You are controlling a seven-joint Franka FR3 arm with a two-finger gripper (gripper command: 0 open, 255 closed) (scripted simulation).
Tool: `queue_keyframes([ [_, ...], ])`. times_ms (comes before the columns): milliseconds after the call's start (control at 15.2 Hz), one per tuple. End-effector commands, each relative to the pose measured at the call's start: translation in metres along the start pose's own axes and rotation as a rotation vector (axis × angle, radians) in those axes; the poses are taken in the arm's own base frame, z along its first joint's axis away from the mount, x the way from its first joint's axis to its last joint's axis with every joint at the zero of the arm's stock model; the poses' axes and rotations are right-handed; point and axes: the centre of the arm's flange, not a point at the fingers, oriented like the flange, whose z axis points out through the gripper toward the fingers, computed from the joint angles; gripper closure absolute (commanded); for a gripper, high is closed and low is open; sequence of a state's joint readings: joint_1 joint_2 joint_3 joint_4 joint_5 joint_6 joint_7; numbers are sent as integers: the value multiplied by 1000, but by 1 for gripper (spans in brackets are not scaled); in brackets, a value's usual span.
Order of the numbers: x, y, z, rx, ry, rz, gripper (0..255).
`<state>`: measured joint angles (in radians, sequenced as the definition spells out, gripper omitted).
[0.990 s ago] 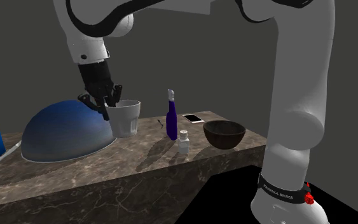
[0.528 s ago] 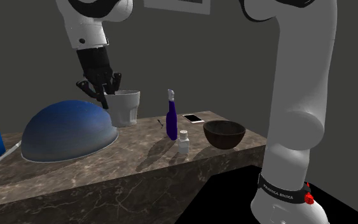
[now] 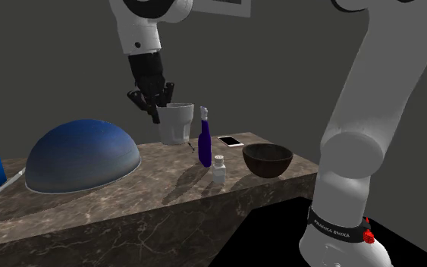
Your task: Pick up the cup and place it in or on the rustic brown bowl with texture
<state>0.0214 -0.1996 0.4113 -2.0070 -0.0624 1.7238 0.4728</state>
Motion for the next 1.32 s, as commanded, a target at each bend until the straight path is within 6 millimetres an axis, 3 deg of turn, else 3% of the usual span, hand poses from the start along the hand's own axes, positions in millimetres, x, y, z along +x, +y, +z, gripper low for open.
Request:
queue_keyframes([
  [0, -15, 23, 0, 1, 1, -1, 255],
  [1254, -155, 229, 20, 1, 1, -1, 255],
])
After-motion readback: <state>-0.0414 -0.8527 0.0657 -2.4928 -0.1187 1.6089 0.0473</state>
